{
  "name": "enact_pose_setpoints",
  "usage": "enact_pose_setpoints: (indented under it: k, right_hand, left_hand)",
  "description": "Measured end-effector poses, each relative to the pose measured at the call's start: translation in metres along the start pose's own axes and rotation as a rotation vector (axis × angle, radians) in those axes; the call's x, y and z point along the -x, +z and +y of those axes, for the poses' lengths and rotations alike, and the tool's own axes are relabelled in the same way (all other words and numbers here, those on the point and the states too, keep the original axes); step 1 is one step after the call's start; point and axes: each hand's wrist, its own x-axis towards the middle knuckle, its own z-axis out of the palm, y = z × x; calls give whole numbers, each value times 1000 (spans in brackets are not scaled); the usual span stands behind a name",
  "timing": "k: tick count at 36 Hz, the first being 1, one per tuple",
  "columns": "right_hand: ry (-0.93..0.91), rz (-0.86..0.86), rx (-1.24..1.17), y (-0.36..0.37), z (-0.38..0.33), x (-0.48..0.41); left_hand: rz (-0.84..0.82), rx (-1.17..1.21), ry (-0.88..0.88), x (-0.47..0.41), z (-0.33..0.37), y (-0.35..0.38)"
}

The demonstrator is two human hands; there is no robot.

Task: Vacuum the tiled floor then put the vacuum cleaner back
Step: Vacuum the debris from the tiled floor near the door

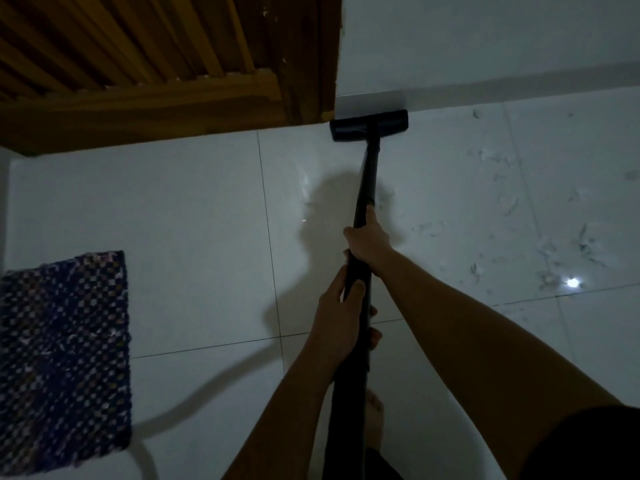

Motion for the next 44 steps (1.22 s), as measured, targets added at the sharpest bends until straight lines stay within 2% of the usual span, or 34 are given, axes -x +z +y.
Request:
enact_pose_setpoints:
  k: [12,20,30,36,44]
  right_hand:
    - [27,-7,-17,-10,32,40]
    - [34,-20,-16,3,64,79]
    - [66,7,-58,30,116,132]
    - [68,20,-49,37,139,158]
    - [53,32,-51,41,159,182]
  left_hand:
    - [-13,-29,-8,42,-25,11]
    - [11,-21,-15,82,-58,6]
    - [24,-182,17,137,-105,-11]
    - [-9,-121,1,167,-122,-15]
    - [-5,-188,16,188,-144,-18]
